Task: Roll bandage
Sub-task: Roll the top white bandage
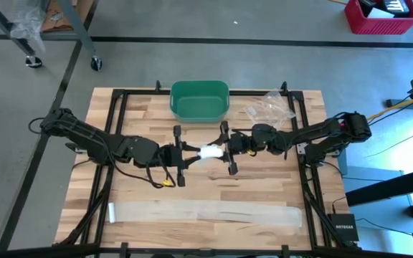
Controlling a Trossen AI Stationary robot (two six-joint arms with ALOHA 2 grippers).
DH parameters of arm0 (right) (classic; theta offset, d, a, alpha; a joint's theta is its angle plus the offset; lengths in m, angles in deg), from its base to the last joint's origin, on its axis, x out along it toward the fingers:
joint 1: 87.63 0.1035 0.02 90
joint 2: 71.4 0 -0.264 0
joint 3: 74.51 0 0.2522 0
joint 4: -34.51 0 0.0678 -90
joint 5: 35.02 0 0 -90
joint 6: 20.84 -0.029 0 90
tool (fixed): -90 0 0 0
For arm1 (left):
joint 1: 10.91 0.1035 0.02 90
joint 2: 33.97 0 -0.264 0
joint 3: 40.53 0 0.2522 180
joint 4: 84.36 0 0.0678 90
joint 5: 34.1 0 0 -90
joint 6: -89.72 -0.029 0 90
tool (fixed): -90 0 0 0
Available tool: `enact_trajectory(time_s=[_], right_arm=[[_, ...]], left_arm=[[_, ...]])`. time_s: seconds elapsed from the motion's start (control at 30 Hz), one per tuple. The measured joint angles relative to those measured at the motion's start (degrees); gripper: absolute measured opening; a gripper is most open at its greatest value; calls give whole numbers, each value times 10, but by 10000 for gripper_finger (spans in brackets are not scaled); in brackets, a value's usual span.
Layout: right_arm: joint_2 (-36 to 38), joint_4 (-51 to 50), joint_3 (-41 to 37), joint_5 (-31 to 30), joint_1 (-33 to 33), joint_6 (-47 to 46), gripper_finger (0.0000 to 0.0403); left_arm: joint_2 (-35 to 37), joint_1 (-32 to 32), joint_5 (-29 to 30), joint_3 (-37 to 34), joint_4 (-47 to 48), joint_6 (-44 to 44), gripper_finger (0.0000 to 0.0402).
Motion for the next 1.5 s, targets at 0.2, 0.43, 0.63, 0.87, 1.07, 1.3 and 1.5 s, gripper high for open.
enact_trajectory(time_s=[0.2, 0.43, 0.63, 0.87, 1.07, 1.3, 1.5], right_arm=[[3, -29, 0, -10, 0, 36, 10], [65, -135, 0, -39, 0, 73, 5], [96, -196, 0, -53, 0, 76, 5], [67, -184, 0, -25, 1, 21, 22], [55, -167, 0, -25, 0, -15, 68], [54, -178, 0, -25, 0, 1, 141], [37, -153, -2, -25, 0, 36, 133]], left_arm=[[0, -1, -1, 0, 1, 4, 54], [13, -24, 1, 18, 47, 43, 54], [22, -33, 2, 40, 109, 77, 54], [-3, -7, 6, 40, 71, 46, 54], [-10, 3, 6, 40, 72, 46, 54], [-10, 0, 6, 40, 69, 44, 54], [-10, 0, 6, 40, 64, 44, 54]])
